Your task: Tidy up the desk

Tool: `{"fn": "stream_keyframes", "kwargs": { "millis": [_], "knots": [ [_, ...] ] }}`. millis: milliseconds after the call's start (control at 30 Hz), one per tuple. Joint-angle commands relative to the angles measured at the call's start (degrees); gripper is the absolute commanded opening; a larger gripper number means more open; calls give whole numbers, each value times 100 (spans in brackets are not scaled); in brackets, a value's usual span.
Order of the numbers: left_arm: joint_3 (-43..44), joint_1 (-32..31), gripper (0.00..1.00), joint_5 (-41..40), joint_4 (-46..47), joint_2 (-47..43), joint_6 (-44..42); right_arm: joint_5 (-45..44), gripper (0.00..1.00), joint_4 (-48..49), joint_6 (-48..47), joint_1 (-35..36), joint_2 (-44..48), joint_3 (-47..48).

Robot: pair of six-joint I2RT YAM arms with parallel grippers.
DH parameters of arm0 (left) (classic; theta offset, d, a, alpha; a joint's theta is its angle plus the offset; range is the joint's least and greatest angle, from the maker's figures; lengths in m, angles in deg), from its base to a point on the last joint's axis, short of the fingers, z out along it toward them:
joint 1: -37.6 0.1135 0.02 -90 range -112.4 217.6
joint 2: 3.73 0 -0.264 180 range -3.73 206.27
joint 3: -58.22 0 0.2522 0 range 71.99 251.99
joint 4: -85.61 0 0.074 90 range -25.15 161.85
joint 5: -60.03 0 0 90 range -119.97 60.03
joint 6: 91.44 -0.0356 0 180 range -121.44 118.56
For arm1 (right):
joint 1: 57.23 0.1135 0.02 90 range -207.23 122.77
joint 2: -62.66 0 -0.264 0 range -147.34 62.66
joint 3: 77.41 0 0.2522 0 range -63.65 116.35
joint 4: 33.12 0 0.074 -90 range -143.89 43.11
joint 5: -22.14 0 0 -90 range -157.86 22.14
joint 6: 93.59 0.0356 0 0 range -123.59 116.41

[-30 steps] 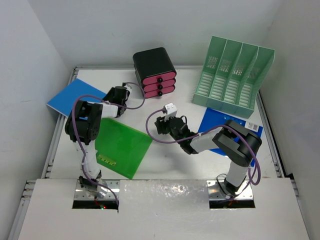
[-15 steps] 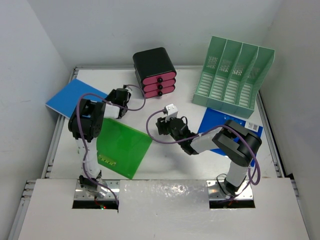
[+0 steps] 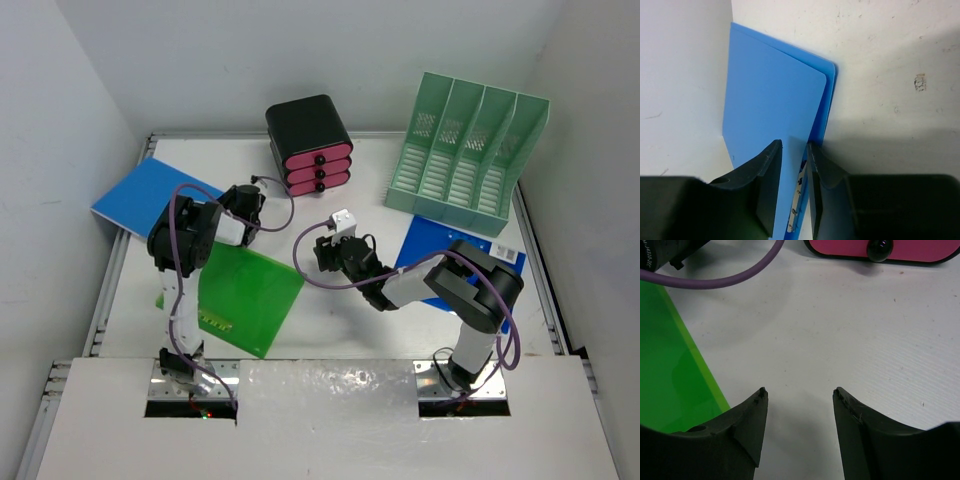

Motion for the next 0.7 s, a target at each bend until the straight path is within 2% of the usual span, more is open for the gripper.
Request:
{"fn": "stream_keyframes", "kwargs": {
  "millis": [0,33,67,133,200,367,500,667],
  "knots": [
    [44,18,25,-329,626,173,-423,-16,54,384,-42,-11,55,-9],
    [62,36,26,-346,653,200,-459,-24,54,367,-51,-11,63,-10],
    [80,70,38,-364,697,217,-485,-25,54,358,-59,-11,81,-18],
    [124,167,46,-346,750,191,-530,-33,54,332,-77,-11,116,-36],
    [228,264,46,-285,602,174,-460,-33,54,314,-103,-11,142,-53],
    [378,352,25,13,118,165,-214,-16,54,322,-112,-11,116,-27],
    [475,361,0,163,-120,253,-90,11,54,331,-112,-11,116,-45],
    [484,361,0,286,-286,105,76,-33,54,261,-173,-2,230,-106]
  ]
}}
